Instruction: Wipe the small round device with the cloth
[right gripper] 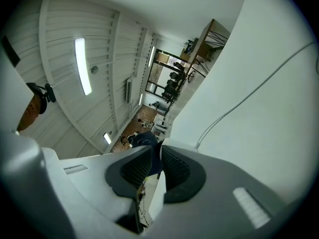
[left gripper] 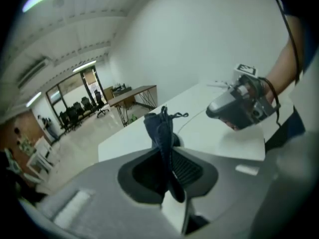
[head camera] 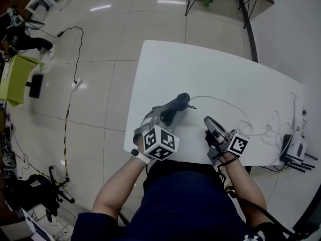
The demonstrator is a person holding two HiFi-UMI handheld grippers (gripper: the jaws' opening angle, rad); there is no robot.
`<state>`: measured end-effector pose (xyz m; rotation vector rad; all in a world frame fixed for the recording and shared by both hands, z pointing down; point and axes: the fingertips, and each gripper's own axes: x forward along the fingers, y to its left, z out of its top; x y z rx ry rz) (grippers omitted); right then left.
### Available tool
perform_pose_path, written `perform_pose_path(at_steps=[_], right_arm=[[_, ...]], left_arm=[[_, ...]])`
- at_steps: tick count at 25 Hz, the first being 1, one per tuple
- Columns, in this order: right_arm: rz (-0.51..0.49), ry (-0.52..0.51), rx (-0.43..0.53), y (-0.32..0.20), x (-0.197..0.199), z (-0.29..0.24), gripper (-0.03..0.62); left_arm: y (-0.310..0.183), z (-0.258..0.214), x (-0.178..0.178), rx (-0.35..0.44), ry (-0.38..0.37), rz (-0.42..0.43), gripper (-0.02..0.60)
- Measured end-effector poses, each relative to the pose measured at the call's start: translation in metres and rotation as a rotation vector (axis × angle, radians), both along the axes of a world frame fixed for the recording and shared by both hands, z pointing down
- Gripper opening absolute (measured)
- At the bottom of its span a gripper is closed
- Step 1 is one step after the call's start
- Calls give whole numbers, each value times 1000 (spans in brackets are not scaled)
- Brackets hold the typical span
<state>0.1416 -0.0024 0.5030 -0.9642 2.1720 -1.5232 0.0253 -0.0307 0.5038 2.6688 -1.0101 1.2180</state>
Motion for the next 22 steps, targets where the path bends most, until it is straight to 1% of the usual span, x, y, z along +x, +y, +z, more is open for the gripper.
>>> perform_pose_path(at_steps=[2, 5, 8, 10, 12, 13, 14, 18, 20, 22], right_arm=[[-7, -4, -8, 2, -2, 2, 63], [-14, 3, -15, 3, -3, 5, 63], [-6, 6, -24, 2, -1, 8, 63], [-3, 6, -25, 2, -1, 7, 63], [-2, 11, -26, 2, 0, 8, 61], [0, 13, -28, 2, 2, 9, 61], [3, 13, -31, 2, 3, 9, 61], [13, 7, -37, 2, 5, 10, 61], [14, 4, -33, 1, 4, 9, 60], [14, 1, -28, 1, 2, 7, 60]], left_arm=[[9, -2, 7, 82, -68, 67, 63], [25, 1, 21, 153, -145, 170, 63], [39, 11, 30, 180, -195, 245, 63], [46, 20, 33, 155, -175, 252, 63], [49, 23, 34, 85, -106, 223, 63], [50, 22, 34, 36, -49, 195, 61], [49, 19, 33, -23, 25, 159, 63], [33, -13, 24, -265, 376, -26, 63], [21, -31, 21, -362, 507, -87, 63], [7, -43, 16, -433, 592, -111, 63]])
